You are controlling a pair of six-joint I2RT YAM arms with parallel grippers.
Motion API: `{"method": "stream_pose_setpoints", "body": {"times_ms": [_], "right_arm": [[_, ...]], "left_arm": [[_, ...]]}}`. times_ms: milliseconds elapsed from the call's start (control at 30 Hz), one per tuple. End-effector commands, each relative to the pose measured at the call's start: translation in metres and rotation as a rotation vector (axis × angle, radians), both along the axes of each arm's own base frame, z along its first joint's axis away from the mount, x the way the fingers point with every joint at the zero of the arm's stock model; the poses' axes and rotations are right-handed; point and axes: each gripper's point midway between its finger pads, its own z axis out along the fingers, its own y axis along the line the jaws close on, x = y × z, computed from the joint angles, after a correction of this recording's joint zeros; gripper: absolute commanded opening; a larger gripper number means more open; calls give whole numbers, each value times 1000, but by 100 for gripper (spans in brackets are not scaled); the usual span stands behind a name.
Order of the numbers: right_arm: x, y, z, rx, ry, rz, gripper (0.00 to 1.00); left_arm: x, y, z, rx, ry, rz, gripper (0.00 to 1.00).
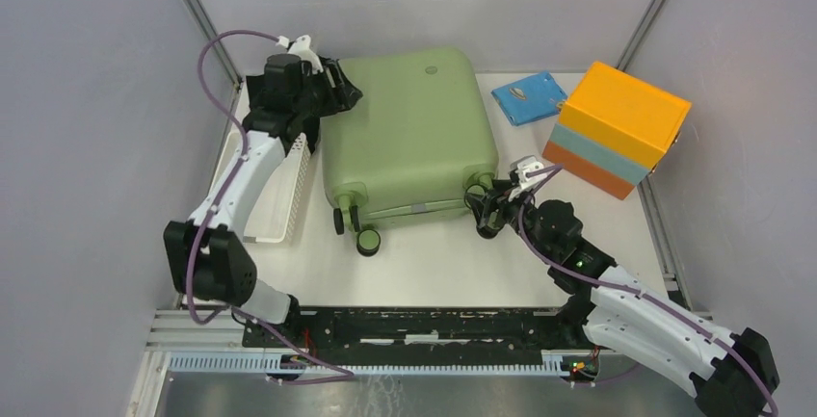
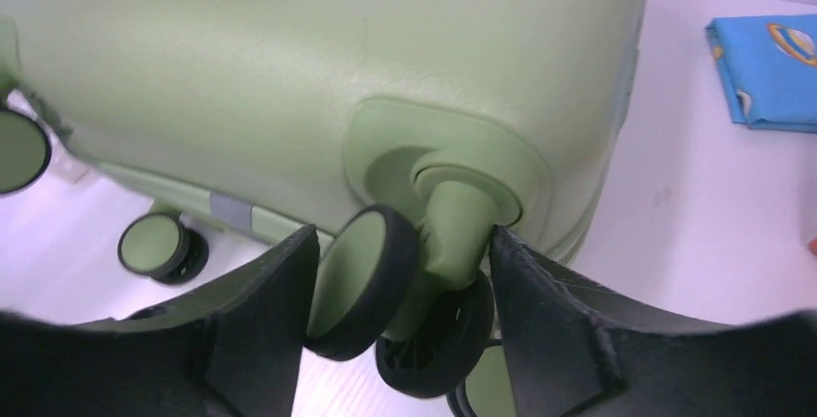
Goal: Open, take out, and arrange the luggage
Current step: Adjust the luggage at the center of the board.
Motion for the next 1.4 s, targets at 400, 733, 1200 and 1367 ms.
{"method": "stream_pose_setpoints", "body": {"times_ms": [400,733,1200,1367], "right_arm": [[-8,-1,55,-27,-108,88,83],[65,-51,95,-39,-107,-31,63],[89,-57,-2,-60,131,14,44],[71,-36,-8,-45,124,129,44]], "left_arm": [[-17,151,-43,-33,120,384,30],[11,110,-94,-87,275,195,24],[60,39,-123,-83,360,28,25],[87,10,-116,-88,352,-19,25]]}}
